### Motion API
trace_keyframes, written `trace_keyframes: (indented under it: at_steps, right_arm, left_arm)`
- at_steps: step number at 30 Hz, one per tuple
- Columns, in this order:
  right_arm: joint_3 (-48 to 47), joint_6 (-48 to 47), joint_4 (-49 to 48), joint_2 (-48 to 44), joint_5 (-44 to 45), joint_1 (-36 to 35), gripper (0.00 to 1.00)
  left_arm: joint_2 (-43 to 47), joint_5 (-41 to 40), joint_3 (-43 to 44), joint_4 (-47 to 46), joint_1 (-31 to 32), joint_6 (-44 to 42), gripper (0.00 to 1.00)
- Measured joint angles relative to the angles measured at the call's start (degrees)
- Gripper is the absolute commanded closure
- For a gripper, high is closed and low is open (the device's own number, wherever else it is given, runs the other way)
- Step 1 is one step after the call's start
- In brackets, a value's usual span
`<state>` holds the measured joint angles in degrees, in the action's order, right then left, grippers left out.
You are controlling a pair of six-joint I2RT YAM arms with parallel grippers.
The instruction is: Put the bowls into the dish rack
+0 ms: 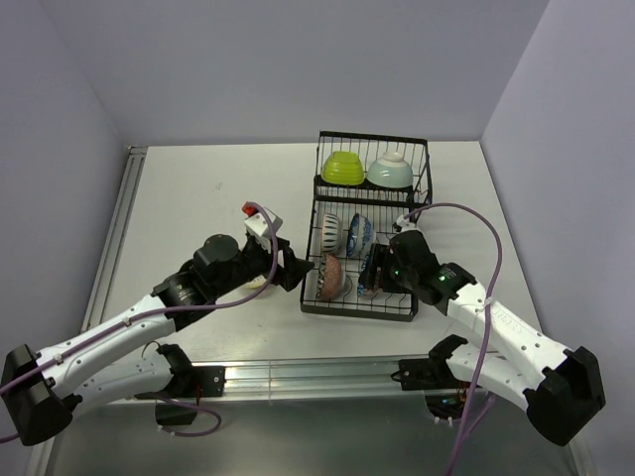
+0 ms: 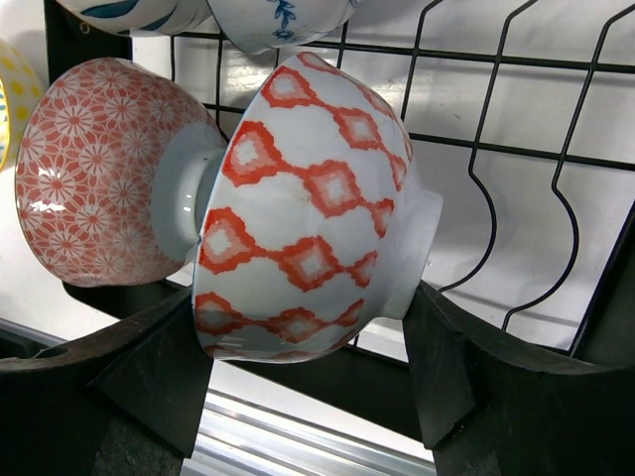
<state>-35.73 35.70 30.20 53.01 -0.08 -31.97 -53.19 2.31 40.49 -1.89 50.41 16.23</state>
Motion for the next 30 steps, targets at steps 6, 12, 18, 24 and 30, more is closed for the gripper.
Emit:
trace_keyframes:
  at_steps: [6, 12, 18, 24, 30]
  right_arm:
    - [0.0, -0.9, 0.0, 0.0, 1.5, -1.7, 1.00]
    - [0.0, -1.3, 0.2, 0.0, 2.8, -3.0, 1.00]
    - [-1.7, -1.5, 0.9, 2.4, 3.5, -4.1, 0.90]
    - [-2.8, -1.7, 1.0, 4.8, 3.6, -5.6, 0.56]
    - [-3.8, -1.7, 1.9, 5.8, 4.1, -6.8, 0.27]
  left_arm:
    - [0.5, 0.5, -0.5, 0.0, -0.6, 0.0, 0.10]
    - [0.5, 0.9, -0.5, 0.1, -0.9, -0.1, 0.10]
    - [0.7, 0.9, -0.5, 0.5, -1.2, -0.5, 0.09]
    - [1.2, 0.9, -0.5, 1.3, -1.5, -1.1, 0.09]
    - [3.7, 0.9, -0.5, 2.4, -2.6, -1.8, 0.07]
